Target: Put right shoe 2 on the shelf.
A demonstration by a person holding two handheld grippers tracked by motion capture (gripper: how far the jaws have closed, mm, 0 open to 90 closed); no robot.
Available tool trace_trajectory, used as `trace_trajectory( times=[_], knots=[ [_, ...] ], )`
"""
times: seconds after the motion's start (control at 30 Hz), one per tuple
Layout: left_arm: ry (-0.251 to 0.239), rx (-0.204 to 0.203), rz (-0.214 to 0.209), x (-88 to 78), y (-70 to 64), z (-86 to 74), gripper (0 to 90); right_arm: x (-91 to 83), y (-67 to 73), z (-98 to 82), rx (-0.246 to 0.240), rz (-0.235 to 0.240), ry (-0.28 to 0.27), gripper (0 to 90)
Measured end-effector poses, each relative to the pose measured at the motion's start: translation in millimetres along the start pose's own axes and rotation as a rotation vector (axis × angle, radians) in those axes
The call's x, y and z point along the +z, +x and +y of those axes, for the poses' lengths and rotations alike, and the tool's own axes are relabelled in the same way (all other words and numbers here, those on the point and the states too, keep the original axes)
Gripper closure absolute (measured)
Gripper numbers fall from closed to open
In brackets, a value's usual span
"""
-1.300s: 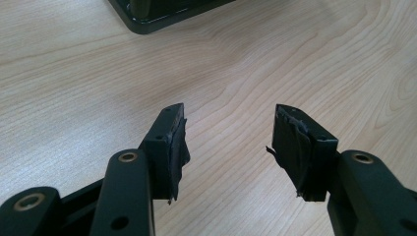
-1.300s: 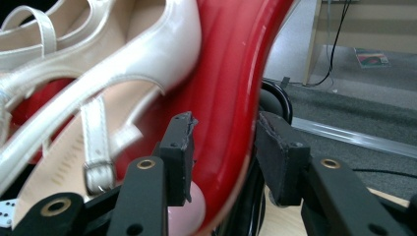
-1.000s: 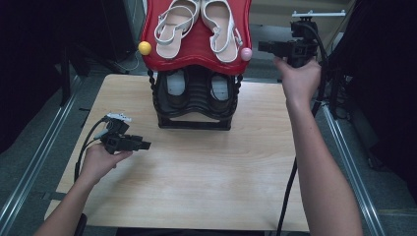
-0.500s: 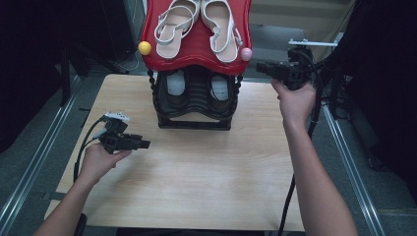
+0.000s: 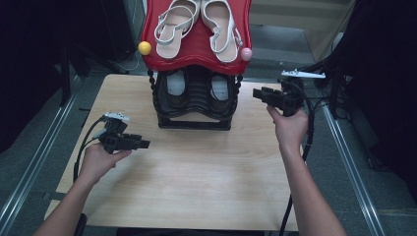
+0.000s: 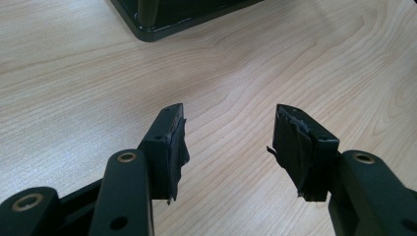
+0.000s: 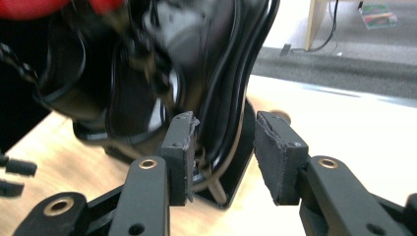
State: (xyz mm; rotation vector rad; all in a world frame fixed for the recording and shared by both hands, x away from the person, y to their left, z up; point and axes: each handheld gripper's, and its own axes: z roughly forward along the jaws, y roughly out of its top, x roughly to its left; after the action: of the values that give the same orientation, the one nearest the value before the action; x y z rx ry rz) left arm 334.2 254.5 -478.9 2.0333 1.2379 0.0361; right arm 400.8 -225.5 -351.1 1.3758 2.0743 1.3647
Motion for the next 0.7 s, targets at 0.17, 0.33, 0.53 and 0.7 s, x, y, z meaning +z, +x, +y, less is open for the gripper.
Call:
trace_trajectory(
  times=[0.17, 0.33, 0.53, 0.7],
  knots=[
    [0.002, 0.004, 0.001, 0.2, -0.2, 0.1, 46.5, 4.1, -1.5, -22.9, 0.024, 0.005, 0.0, 61.1],
    [0.006, 0.007, 0.001, 0.6, 0.3, 0.1, 46.6, 10.7, 0.3, -42.7, 0.026, 0.015, 0.002, 61.5],
    [0.003, 0.004, 0.003, 0.3, 0.8, -0.1, 46.6, 16.6, 3.8, -64.4, 0.019, 0.032, 0.019, 61.4],
    [0.0, 0.009, 0.003, 0.6, 0.1, -0.2, 46.5, 19.9, 6.8, -80.3, 0.034, 0.053, 0.029, 61.4]
  ],
)
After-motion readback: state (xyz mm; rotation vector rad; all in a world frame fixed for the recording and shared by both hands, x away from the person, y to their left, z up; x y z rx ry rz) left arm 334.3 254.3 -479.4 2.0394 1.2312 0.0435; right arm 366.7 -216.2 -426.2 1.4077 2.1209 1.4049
